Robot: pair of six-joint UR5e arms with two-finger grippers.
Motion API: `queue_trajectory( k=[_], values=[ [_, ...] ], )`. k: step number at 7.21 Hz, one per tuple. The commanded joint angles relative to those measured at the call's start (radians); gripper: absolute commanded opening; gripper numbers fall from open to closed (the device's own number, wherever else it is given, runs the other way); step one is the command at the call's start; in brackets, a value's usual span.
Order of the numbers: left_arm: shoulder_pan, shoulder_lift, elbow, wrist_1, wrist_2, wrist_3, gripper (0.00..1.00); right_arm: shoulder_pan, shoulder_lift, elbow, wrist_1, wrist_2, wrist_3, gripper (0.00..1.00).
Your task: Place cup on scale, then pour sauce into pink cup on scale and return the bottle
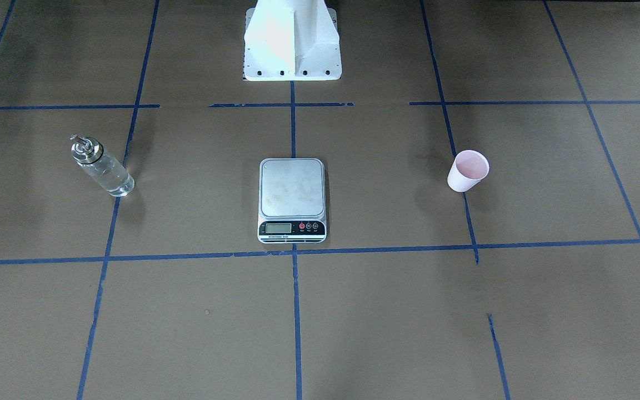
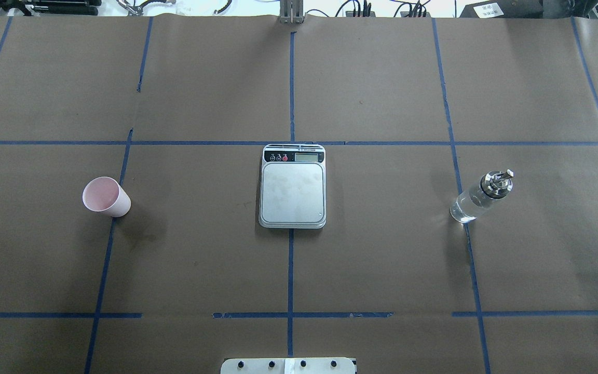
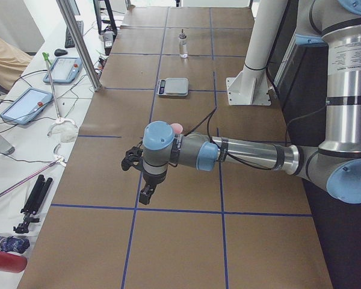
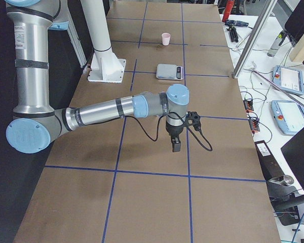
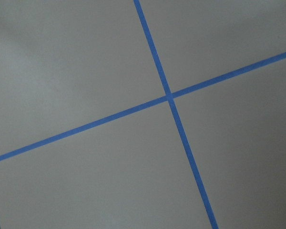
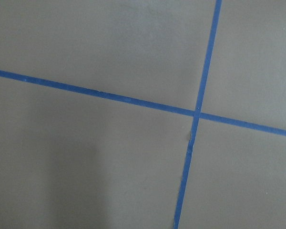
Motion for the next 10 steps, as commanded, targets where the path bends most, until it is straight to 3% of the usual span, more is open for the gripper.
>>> queue_trajectory(
  k=[1, 3, 5, 6, 7, 8, 10],
  values=[
    [0.0, -0.094, -0.016, -0.155, -0.028, -0.141, 1.0, 0.0, 0.005, -0.005, 0.059, 0.019, 0.002, 1.0],
    [0.026, -0.083, 0.05, -0.469, -0.037, -0.186, 1.0, 0.0, -0.004, 0.002, 0.062, 0.027, 0.002, 1.0],
    [0.066, -0.086, 0.042, -0.553, -0.136, -0.372, 1.0, 0.0, -0.016, -0.008, 0.065, 0.03, -0.004, 1.0],
    [0.084, -0.068, 0.025, -0.701, -0.155, -0.388, 1.0, 0.0, -0.016, -0.011, 0.065, 0.035, -0.002, 1.0],
    [0.165, -0.053, 0.028, -0.724, -0.237, -0.425, 1.0, 0.0, -0.018, -0.009, 0.065, 0.079, -0.001, 1.0],
    [0.229, -0.034, 0.013, -0.741, -0.19, -0.55, 1.0, 0.0, -0.019, -0.008, 0.065, 0.084, 0.001, 1.0],
    [0.393, 0.042, -0.115, -0.732, 0.107, -0.696, 1.0, 0.0, -0.022, -0.006, 0.065, 0.084, 0.001, 1.0]
  ],
)
